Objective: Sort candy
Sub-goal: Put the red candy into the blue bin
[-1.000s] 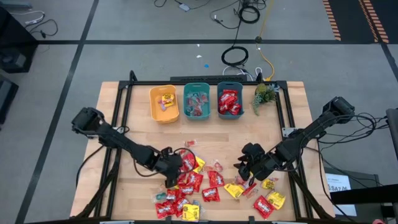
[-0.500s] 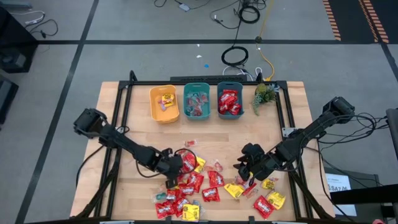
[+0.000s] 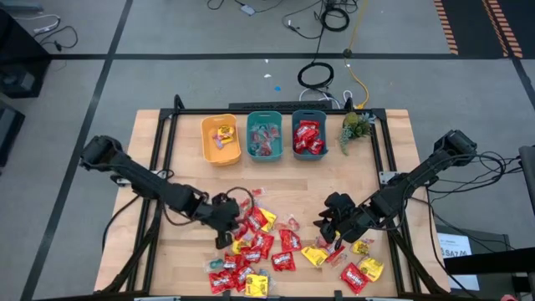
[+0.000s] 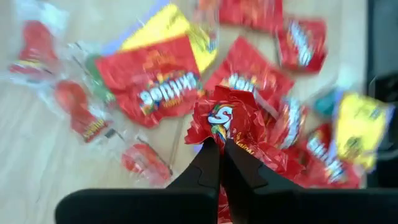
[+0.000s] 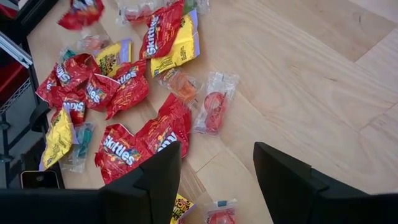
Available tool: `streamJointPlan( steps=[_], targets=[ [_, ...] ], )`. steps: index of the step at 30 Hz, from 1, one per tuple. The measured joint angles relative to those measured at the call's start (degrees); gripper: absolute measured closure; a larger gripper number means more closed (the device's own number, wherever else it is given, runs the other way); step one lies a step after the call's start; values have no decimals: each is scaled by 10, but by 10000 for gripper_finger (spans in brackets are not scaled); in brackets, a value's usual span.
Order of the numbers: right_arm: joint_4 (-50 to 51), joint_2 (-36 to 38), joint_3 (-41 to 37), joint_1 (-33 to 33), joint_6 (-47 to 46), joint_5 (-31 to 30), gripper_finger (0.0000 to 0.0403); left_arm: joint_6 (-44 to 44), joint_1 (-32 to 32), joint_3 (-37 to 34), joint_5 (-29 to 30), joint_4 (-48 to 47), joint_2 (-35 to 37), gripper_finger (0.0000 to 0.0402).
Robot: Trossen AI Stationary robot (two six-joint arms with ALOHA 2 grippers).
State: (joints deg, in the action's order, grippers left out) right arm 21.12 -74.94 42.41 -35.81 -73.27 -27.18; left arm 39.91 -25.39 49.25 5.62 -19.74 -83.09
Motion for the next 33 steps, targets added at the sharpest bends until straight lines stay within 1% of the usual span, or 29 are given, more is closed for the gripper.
streamJointPlan(
  steps=[6,9,11,14,16,19,23,29,33],
  targets=[
    [-2,0,0,0,0,0,211,18,58,0,3,4,50,389],
    [-3,0,0,0,0,0,211,16,113,1,-26,11,57,389],
    [-5,0,0,0,-8,0,211,-13,158,11,-61,5,51,389],
    [-8,0,0,0,-29,0,211,-91,225,44,-98,6,23,389],
    [-10,0,0,0,-42,0,211,-151,267,83,-108,-6,-4,389],
    [-10,0,0,0,-61,0,211,-249,326,161,-119,-40,-52,389],
    [-10,0,0,2,-90,0,211,-343,389,264,-119,-69,-125,389],
    [-10,0,0,10,-117,0,211,-418,448,390,-119,-15,-227,389],
    [-10,0,0,17,-124,-1,211,-422,465,464,-119,7,-291,389]
  ],
)
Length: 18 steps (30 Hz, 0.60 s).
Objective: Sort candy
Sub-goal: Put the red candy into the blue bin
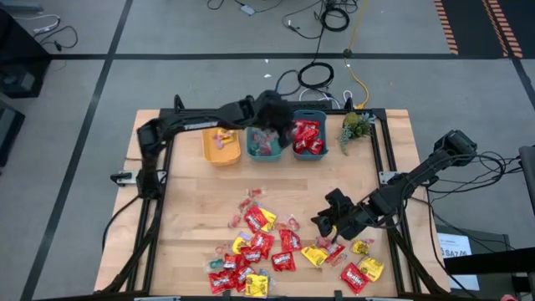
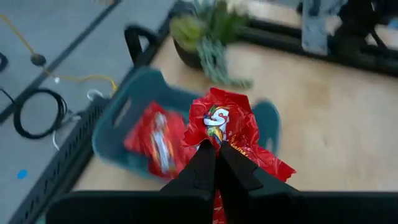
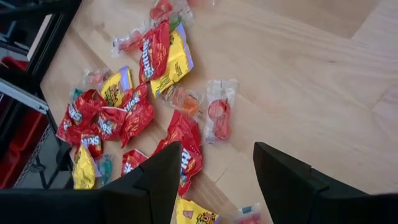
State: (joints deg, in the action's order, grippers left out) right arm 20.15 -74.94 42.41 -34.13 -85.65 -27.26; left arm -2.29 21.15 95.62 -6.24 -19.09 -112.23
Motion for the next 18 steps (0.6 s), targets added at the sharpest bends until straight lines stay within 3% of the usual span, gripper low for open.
streamJointPlan(
  steps=[6,14,18],
  targets=[
    [0,0,0,5,-11,0,211,-2,6,71,-7,-17,-70,372],
    [2,0,0,5,-37,0,211,-30,5,99,-12,-48,-102,265],
    [8,0,0,5,-37,0,211,-30,5,100,-10,-44,-100,242]
  ],
)
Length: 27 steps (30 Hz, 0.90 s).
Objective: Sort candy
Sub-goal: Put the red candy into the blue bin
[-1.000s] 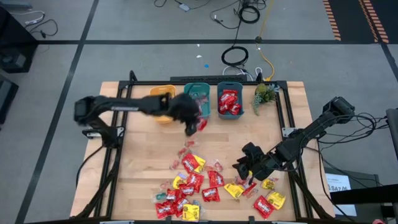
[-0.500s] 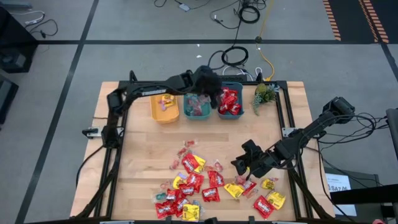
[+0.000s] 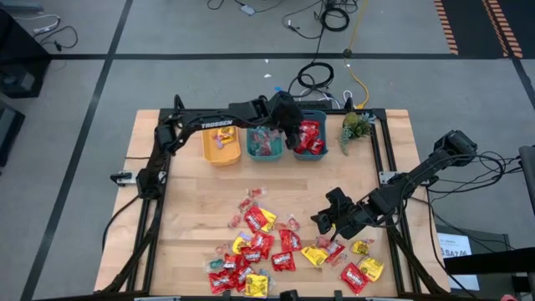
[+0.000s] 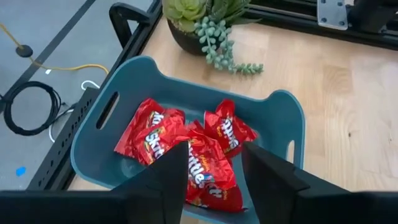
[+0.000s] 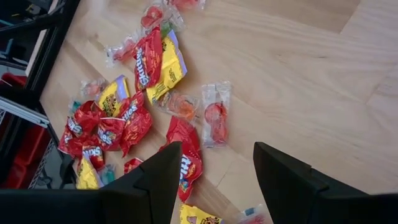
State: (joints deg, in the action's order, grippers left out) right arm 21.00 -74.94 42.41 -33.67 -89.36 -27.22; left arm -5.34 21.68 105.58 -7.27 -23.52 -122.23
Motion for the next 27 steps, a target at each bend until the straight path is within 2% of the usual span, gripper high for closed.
streamJointPlan(
  steps=[11,19,23,27],
  targets=[
    [6,0,0,0,0,0,211,-3,0,0,27,-39,36,240],
    [7,0,0,0,0,-2,211,-5,-5,-12,29,-167,88,240],
    [7,0,0,0,4,-2,211,25,-14,-93,29,-144,137,239],
    [7,0,0,0,12,-2,211,63,-34,-231,29,-75,217,239]
  ],
)
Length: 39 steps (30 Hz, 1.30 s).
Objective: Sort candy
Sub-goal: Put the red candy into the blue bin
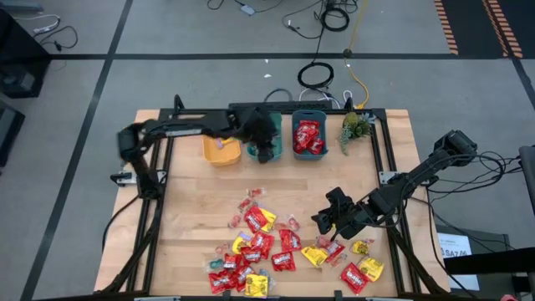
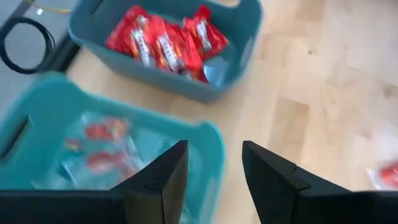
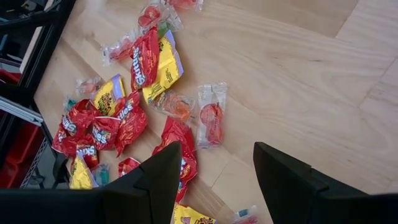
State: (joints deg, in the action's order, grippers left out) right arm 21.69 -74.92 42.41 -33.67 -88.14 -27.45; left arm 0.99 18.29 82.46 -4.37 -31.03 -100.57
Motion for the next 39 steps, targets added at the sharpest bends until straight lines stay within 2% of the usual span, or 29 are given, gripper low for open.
streamJointPlan(
  steps=[4,7,13,17,21,29,39],
  targets=[
    [4,0,0,0,6,2,211,38,-31,-138,5,77,93,239],
    [8,0,0,0,10,2,211,47,-68,-212,17,109,148,239],
    [9,0,0,0,36,2,211,30,-170,-276,57,123,199,239],
    [9,0,0,0,49,2,211,-44,-231,-290,67,105,188,239],
    [9,0,0,0,49,3,211,-77,-264,-291,68,109,164,239],
    [9,0,0,0,50,3,211,-135,-281,-291,37,131,97,239],
    [8,0,0,0,51,3,211,-139,-304,-291,31,197,18,239]
  ],
)
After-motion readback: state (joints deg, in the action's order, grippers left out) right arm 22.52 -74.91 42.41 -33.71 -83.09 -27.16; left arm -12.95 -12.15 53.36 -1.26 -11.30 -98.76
